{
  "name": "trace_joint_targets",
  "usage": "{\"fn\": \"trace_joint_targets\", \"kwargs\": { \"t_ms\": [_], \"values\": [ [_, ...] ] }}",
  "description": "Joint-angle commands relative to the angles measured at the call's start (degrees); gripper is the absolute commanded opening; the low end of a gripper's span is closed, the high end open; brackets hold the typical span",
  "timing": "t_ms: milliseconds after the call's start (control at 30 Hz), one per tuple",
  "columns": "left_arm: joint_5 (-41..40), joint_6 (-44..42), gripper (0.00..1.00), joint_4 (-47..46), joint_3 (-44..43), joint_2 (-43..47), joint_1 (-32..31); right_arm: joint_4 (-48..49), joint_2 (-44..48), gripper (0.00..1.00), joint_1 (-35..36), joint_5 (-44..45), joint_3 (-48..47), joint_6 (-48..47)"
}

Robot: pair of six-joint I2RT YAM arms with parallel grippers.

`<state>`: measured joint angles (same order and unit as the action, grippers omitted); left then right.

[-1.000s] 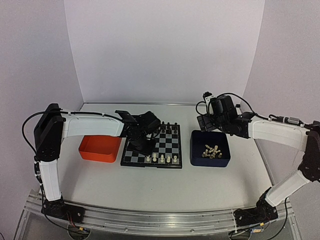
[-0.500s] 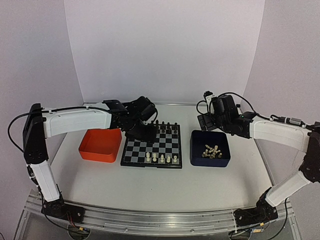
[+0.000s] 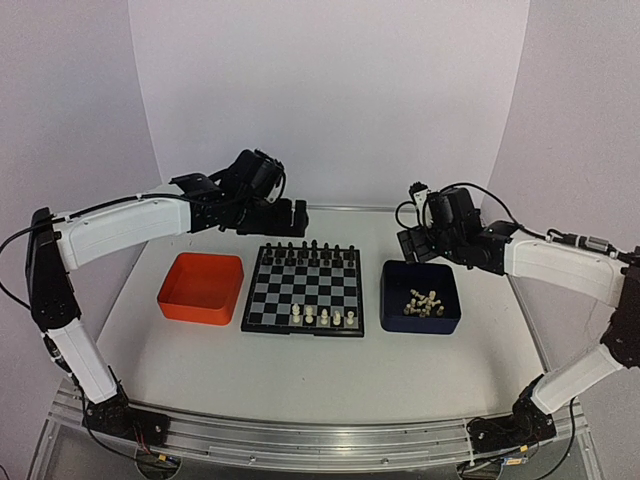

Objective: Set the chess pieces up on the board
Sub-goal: Pick up the chess piece from the storage box.

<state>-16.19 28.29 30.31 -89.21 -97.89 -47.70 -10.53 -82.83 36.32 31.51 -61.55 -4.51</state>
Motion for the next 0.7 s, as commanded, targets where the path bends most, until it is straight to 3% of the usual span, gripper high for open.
{"fn": "trace_joint_targets", "kwargs": {
  "t_ms": [0, 367, 667],
  "values": [
    [4.20, -0.53, 1.00, -7.82, 1.23, 3.41, 5.15, -6.21, -1.62, 0.98, -1.68, -4.50, -4.89, 0.56],
    [7.87, -0.50, 1.00, -10.14, 2.97, 2.40, 13.21, -22.25, -6.61, 0.98, -9.93, -22.95, -11.55, 0.45],
    [9.79, -2.70, 1.00, -14.06, 1.43, -0.92, 17.19, -29.61, -11.03, 0.98, -11.63, -24.57, -14.17, -3.93]
  ]
}}
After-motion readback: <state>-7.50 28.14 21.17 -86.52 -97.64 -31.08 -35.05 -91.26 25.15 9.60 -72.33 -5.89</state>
